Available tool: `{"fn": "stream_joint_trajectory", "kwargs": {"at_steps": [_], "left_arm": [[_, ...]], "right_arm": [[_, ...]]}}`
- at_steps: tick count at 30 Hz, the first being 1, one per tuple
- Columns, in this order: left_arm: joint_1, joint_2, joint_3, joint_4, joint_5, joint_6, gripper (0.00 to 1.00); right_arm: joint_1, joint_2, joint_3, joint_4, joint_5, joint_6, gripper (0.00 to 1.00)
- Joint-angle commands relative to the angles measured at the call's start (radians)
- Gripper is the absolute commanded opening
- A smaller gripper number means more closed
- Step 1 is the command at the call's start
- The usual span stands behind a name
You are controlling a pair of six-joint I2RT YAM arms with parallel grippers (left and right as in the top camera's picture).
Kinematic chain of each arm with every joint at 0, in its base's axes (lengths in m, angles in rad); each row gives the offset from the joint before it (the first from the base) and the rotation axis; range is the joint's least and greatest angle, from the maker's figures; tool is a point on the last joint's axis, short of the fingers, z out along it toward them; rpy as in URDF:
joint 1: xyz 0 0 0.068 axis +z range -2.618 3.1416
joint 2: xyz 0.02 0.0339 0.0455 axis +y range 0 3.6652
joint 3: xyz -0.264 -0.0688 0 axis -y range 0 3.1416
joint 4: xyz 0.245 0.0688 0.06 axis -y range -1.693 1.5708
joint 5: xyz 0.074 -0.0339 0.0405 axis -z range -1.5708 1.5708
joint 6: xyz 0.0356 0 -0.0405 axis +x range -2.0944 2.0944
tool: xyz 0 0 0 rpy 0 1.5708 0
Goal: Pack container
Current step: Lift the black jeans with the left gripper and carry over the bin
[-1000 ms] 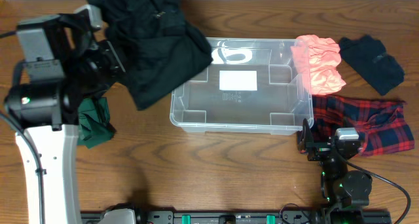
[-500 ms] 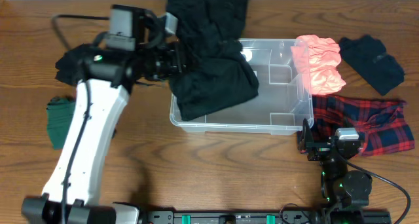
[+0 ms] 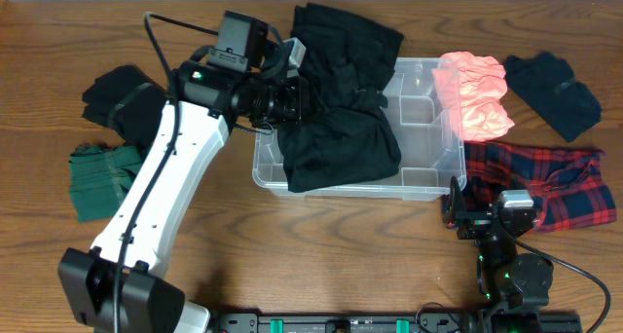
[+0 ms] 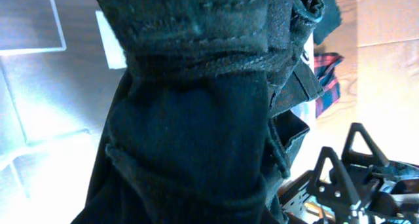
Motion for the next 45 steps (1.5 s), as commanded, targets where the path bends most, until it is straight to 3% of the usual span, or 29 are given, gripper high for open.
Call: {"fn": "stream_joint_trajectory", "kwargs": {"at_steps": [1,9,17,34,45], "left_arm": [[0.003,0.003,0.005,0.007,0.002,0.024,0.06],[-0.003,0.003,-0.012,0.008,-0.005,0.024,0.06],[-0.049,0.003,-0.033,0.008,-0.151,0.023,0.06],[-0.084,0.004,-0.151,0.092,-0.254,-0.008,0.06],[-0.086,0.004,-0.195,0.095,-0.420,-0.006,0.06]], "right_arm": [[0.006,-0.005,-0.002,-0.003,0.007,0.011,0.99],[0.006,-0.005,-0.002,-0.003,0.007,0.011,0.99],[0.006,-0.005,-0.002,-0.003,0.007,0.011,0.99],[0.006,-0.005,-0.002,-0.003,0.007,0.011,0.99],[0.006,-0.005,-0.002,-0.003,0.007,0.011,0.99]]}}
